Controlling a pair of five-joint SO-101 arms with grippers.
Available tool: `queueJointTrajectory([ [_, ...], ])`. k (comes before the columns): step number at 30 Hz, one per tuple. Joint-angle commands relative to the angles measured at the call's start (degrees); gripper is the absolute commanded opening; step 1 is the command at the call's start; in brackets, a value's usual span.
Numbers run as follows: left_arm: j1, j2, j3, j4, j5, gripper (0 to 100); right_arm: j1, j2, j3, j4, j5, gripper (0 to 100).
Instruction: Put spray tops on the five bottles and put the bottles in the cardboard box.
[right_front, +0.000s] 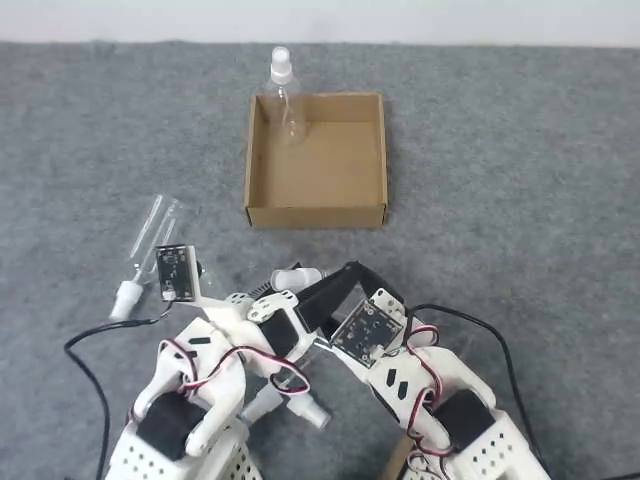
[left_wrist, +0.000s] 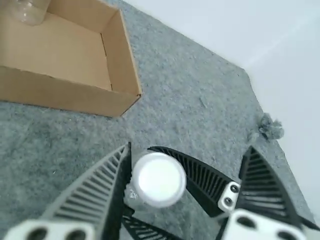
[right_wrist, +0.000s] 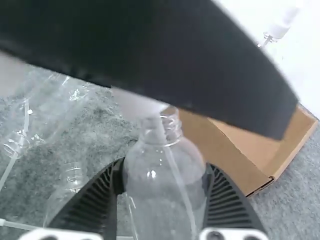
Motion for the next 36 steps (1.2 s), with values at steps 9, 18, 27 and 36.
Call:
queueJointTrajectory([
  [9,-0.35,-1.14,-4.0,0.53,0.88,32,0.22,-1.45,0.53,-0.84,0.53,9.0],
  [18,-5.98,-1.14,-4.97,0.53,0.88,39,0.22,-1.45,0.53,-0.84,0.53,9.0],
  [27,-7.21,-1.23,-4.97,0.53,2.37,40,0.31,-1.45,0.53,-0.84,0.53,9.0],
  [36,-12.75,-1.23,-6.9,0.62,3.69,40,0.31,-1.45,0.53,-0.84,0.53,9.0],
])
